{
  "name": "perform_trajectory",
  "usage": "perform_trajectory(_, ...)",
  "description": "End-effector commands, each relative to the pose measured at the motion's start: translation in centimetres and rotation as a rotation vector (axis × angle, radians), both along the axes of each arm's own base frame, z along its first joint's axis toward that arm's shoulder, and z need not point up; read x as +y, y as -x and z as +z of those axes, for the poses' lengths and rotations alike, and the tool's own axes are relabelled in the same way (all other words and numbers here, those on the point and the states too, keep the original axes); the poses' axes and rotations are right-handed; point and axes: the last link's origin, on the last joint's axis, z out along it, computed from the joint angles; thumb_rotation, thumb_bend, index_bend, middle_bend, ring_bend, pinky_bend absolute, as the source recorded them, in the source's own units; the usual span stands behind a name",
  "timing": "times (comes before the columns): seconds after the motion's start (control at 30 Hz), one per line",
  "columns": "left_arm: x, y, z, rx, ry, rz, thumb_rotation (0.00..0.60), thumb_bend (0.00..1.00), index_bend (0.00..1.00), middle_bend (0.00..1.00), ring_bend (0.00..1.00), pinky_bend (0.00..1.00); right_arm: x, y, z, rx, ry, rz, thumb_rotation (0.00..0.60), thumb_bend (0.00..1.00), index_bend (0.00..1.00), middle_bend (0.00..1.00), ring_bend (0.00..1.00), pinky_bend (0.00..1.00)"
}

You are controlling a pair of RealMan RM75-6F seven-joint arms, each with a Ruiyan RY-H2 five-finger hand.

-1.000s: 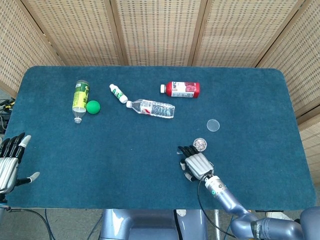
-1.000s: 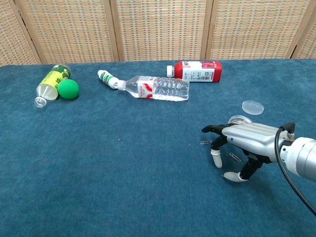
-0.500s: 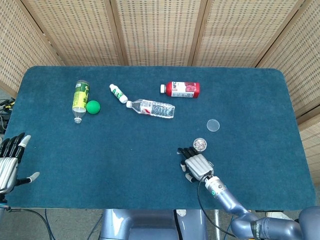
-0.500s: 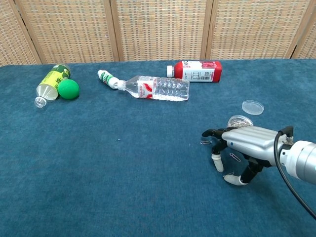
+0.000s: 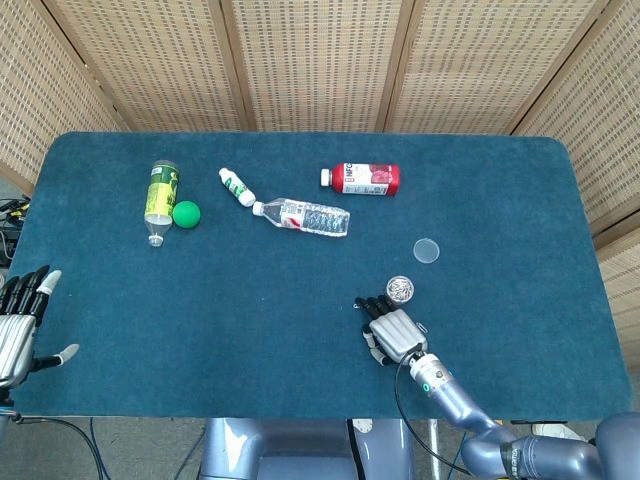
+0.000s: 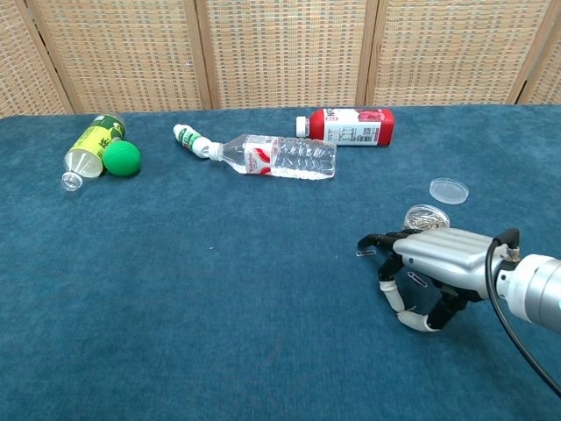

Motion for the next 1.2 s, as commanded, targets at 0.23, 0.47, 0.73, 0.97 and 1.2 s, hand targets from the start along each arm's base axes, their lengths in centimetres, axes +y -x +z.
perform_trajectory(0.23,0.1,0.0,0.0,0.000,-0.001,0.001,0.600,0.00,0.00,0.00,0.00,0.00,-1.7,-2.0,3.1,-0.111,0.085,0.012,0.600,0.53,0.64,0.00,0.00,0.04)
perform_trajectory(0.47,0.0,0.0,0.0,0.001,-0.004,-0.002,0.600,0.00,0.00,0.00,0.00,0.00,-5.0,-2.1,6.2,-0.128,0.199,-0.019,0.600,0.53,0.64,0.00,0.00,0.04)
perform_trajectory(0.73,0.0,0.0,0.0,0.005,-0.005,-0.001,0.600,0.00,0.00,0.00,0.00,0.00,-6.6,0.7,6.3,-0.049,0.238,-0.103,0.600,0.53,0.64,0.00,0.00,0.04)
perform_trajectory(0.97,0.0,0.0,0.0,0.005,-0.006,0.000,0.600,0.00,0.00,0.00,0.00,0.00,-7.0,1.8,5.8,-0.017,0.247,-0.131,0.600,0.53,0.64,0.00,0.00,0.04)
perform_trajectory(1.2,0.1,0.0,0.0,0.004,-0.004,0.002,0.600,0.00,0.00,0.00,0.00,0.00,-7.3,1.8,5.8,0.003,0.262,-0.123,0.600,0.35,0.63,0.00,0.00,0.04)
